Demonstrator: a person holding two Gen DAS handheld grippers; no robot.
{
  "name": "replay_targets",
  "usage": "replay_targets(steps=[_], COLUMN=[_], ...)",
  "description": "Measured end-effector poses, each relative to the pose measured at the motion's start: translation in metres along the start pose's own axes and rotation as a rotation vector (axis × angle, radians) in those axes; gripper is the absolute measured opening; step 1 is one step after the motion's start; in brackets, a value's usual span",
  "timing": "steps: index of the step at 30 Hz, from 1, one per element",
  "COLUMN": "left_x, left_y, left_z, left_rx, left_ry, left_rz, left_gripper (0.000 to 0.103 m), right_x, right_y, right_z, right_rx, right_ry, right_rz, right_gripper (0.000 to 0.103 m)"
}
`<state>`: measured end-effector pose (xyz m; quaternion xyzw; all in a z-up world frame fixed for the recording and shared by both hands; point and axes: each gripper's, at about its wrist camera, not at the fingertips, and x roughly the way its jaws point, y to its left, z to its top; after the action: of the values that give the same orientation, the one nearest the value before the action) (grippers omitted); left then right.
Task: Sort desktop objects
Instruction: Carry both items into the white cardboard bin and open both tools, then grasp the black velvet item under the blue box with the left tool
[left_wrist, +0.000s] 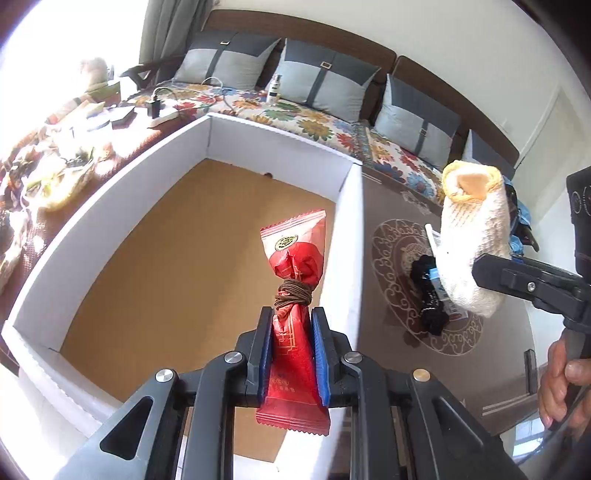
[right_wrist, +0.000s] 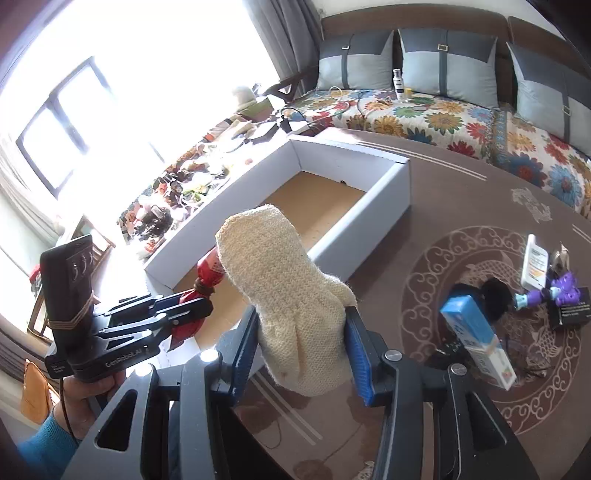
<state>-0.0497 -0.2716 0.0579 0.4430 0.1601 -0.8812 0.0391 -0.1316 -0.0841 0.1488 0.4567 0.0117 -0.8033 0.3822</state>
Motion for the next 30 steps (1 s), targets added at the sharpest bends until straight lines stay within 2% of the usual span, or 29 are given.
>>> replay_targets(steps=[3, 6, 7, 8, 9, 10, 12, 13, 17, 20, 24, 25, 27, 30], left_x=[0.018, 0.031, 0.033, 0.034, 0.031, 0.029, 0.022, 0.021, 0.007, -0.003, -0.008, -0.006, 0.009, 0.053], left_y=[0.034, 0.053, 0.057, 0.059, 0.060, 0.059, 0.053, 0.049, 0.019, -0.028, -0.102, -0.121, -0.156, -0.192], left_z=[-0.007, -0.020, -0.023, -0.027, -0.032, -0.034, -0.036, -0.035, -0.035, -0.034, -0.049, -0.055, -0.072, -0.104], left_rx=[-0.019, -0.037, -0.046, -0.056, -0.069, -0.078, -0.081, -0.080, -0.047, 0.029, 0.152, 0.182, 0.236, 0.284], left_ry=[0.064, 0.123, 0.136, 0.141, 0.134, 0.116, 0.075, 0.061, -0.008, -0.046, -0.070, -0.065, -0.022, 0.075], left_rz=[0.096, 0.154, 0.175, 0.188, 0.190, 0.187, 0.192, 0.195, 0.151, 0.095, -0.039, -0.074, -0.134, -0.153], left_gripper=[0.019, 0.024, 0.032, 0.040, 0.057, 0.071, 0.076, 0.076, 0.077, 0.077, 0.077, 0.078, 0.092, 0.094], right_x=[0.052, 0.100, 0.114, 0.126, 0.131, 0.133, 0.122, 0.112, 0.069, 0.035, -0.001, -0.010, -0.023, -0.043], right_y=[0.042, 0.069, 0.073, 0.075, 0.075, 0.074, 0.066, 0.060, 0.032, -0.002, -0.066, -0.085, -0.121, -0.170], right_z=[0.016, 0.017, 0.015, 0.013, 0.008, 0.005, 0.000, -0.002, -0.017, -0.044, -0.097, -0.112, -0.142, -0.184], right_rx=[-0.018, -0.066, -0.061, -0.052, -0.041, -0.030, -0.004, 0.005, -0.013, -0.059, -0.051, -0.030, 0.024, 0.148], right_ry=[0.032, 0.066, 0.085, 0.108, 0.120, 0.108, 0.058, 0.034, -0.060, -0.129, -0.163, -0.160, -0.141, -0.099], right_rz=[0.048, 0.007, 0.000, -0.011, -0.026, -0.033, -0.023, -0.024, -0.075, -0.195, -0.358, -0.396, -0.473, -0.548], right_gripper=[0.046, 0.049, 0.050, 0.056, 0.064, 0.067, 0.082, 0.085, 0.089, 0.095, 0.096, 0.096, 0.096, 0.096])
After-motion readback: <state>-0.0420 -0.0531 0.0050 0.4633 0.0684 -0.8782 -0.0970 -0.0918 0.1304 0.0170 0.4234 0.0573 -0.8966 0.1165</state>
